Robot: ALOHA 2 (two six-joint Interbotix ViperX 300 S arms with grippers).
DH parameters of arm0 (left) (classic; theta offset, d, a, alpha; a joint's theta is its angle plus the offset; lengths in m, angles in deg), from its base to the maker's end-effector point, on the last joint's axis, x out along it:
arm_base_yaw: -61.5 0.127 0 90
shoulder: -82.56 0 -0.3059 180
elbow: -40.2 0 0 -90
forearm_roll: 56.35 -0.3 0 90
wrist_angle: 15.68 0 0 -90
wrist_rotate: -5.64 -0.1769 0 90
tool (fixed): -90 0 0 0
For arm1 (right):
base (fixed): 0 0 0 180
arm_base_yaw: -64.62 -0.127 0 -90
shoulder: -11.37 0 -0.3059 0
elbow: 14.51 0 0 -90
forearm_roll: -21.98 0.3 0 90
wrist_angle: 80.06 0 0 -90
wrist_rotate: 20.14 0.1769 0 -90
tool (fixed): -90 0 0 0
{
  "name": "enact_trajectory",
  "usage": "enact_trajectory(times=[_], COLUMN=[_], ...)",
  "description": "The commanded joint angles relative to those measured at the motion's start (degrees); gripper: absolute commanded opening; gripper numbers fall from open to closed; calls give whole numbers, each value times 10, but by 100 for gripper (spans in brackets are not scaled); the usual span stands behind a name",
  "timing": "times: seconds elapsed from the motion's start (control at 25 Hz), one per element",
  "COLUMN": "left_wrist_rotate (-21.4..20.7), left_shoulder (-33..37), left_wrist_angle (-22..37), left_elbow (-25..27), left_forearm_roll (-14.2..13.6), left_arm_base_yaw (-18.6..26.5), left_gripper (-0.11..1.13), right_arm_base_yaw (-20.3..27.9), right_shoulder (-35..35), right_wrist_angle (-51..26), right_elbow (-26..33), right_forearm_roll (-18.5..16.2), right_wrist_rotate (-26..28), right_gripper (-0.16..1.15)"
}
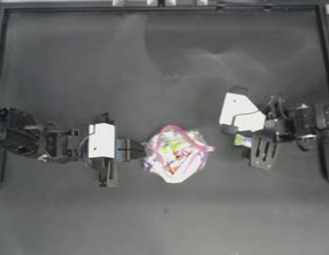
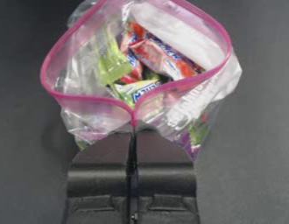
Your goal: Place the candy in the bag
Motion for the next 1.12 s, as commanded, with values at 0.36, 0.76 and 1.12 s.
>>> enact_trajectory(times=[0.36,0.76,1.12], left_wrist_rotate=[0,0,0], left_shoulder=[10,10,10], left_wrist_angle=[-2,-2,-3], left_elbow=[-9,-9,-9], left_forearm_roll=[-1,0,-1], left_arm_base_yaw=[0,0,0], left_gripper=[4,4,4], right_arm_base_yaw=[15,19,19], right_shoulder=[-16,-31,-47], right_wrist_angle=[45,64,70], right_elbow=[-15,-25,-26], right_forearm_roll=[2,4,4], right_wrist_rotate=[0,1,2], right_gripper=[100,100,100])
